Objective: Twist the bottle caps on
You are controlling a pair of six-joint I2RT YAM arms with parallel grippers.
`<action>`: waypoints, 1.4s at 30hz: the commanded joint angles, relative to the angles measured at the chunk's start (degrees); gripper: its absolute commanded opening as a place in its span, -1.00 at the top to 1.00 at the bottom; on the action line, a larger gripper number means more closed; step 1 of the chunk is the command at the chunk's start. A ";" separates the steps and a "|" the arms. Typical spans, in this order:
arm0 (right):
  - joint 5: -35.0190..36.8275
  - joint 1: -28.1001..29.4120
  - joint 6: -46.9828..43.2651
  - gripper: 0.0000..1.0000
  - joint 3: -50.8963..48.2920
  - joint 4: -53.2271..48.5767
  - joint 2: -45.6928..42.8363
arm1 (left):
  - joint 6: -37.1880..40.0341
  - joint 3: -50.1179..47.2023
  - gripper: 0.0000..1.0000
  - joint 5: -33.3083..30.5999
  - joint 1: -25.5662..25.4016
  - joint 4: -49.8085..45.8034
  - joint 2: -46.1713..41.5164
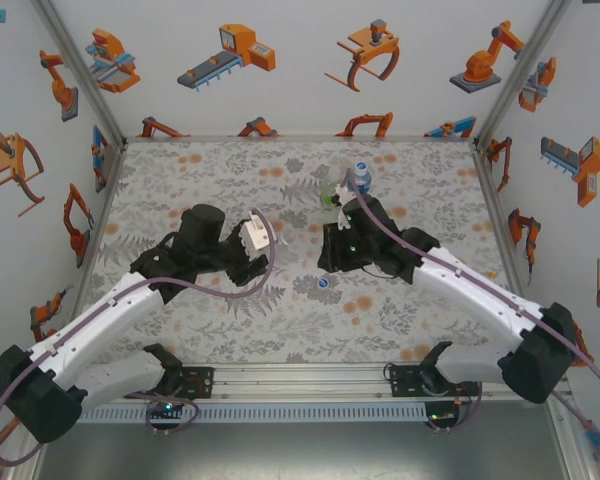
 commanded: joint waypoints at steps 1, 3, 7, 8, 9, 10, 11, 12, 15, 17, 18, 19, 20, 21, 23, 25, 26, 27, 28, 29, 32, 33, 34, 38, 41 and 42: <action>3.21 0.68 0.01 0.20 -0.33 -1.75 4.11 | -9.56 3.79 1.00 -7.85 0.66 -3.32 -1.00; 4.21 1.33 -0.95 0.19 0.14 -2.31 7.20 | -9.47 4.29 1.00 -8.63 0.78 -5.88 -1.37; 6.91 2.38 -4.91 0.16 -1.25 0.91 11.41 | -7.39 1.70 1.00 -8.13 0.76 -5.84 -5.03; 7.28 2.39 -5.82 0.15 -1.87 2.08 12.12 | -7.07 0.76 1.00 -8.25 0.77 -5.16 -6.15; 7.13 2.42 -7.09 0.14 -2.59 3.72 12.90 | -6.77 -0.19 1.00 -8.61 0.80 -4.21 -7.26; 6.70 2.42 -8.15 0.12 -3.19 5.25 13.58 | -6.41 -1.16 1.00 -9.12 0.82 -3.47 -8.27; 6.43 2.42 -8.61 0.11 -3.53 6.19 14.27 | -5.97 -1.92 1.00 -9.50 0.80 -2.98 -8.99; 6.26 2.42 -8.95 0.09 -3.54 6.93 15.07 | -5.42 -2.59 1.00 -10.03 0.80 -2.68 -9.54; 5.16 2.42 -10.29 0.05 -3.24 8.13 17.75 | -4.70 -3.54 1.00 -11.17 0.76 -2.28 -10.03; 5.15 2.42 -10.34 0.03 -2.91 8.66 19.37 | -4.68 -3.37 1.00 -10.83 0.79 -2.24 -9.63; 4.93 2.37 -10.34 0.02 -2.69 8.99 20.17 | -4.63 -3.32 1.00 -10.55 0.80 -2.15 -9.29; 4.68 2.42 -10.42 0.02 -2.43 9.11 20.92 | -4.50 -3.14 1.00 -10.37 0.77 -2.36 -8.91; 4.49 2.42 -10.47 0.02 -2.19 9.22 21.53 | -4.42 -2.87 1.00 -10.24 0.81 -2.64 -8.49; 4.40 2.42 -10.53 0.02 -2.00 9.37 22.16 | -4.33 -2.60 1.00 -10.16 0.82 -2.92 -8.11; 4.43 2.51 -10.86 0.03 -1.66 9.33 23.23 | -4.14 -2.23 1.00 -9.80 0.81 -3.21 -7.57; 4.70 2.51 -11.31 0.03 -1.61 9.33 23.96 | -3.48 -1.90 1.00 -8.57 0.77 -3.79 -7.13; 4.73 2.51 -11.63 0.04 -1.68 9.54 24.28 | -3.39 -1.79 1.00 -8.35 0.81 -3.90 -6.97; 4.90 2.51 -11.82 0.05 -1.61 9.58 24.54 | -3.46 -1.81 1.00 -8.30 0.83 -3.83 -6.84; 5.21 2.46 -11.96 0.06 -1.52 9.62 24.73 | -3.45 -1.71 1.00 -8.39 0.82 -3.83 -6.75; 5.35 2.50 -12.16 0.06 -1.47 9.61 24.90 | -3.45 -1.70 1.00 -8.39 0.78 -3.82 -6.69; 5.79 2.51 -12.95 0.09 -1.29 9.82 25.38 | -3.57 -1.85 1.00 -8.39 0.80 -3.65 -6.60; 5.72 2.50 -13.27 0.10 -1.14 9.87 25.57 | -3.54 -1.81 1.00 -8.39 0.76 -3.69 -6.52; 5.55 2.48 -13.65 0.11 -0.96 9.80 25.69 | -3.53 -1.69 1.00 -8.30 0.79 -3.73 -6.46; 5.80 2.68 -14.62 0.14 -0.15 8.80 26.27 | -3.46 -1.70 1.00 -8.04 0.82 -3.64 -6.29; 5.85 2.81 -15.36 0.16 0.31 8.18 26.41 | -3.29 -1.61 1.00 -7.95 0.82 -3.55 -5.90; 5.89 2.94 -15.56 0.17 0.61 7.82 26.56 | -3.27 -1.52 1.00 -7.95 0.82 -3.55 -5.75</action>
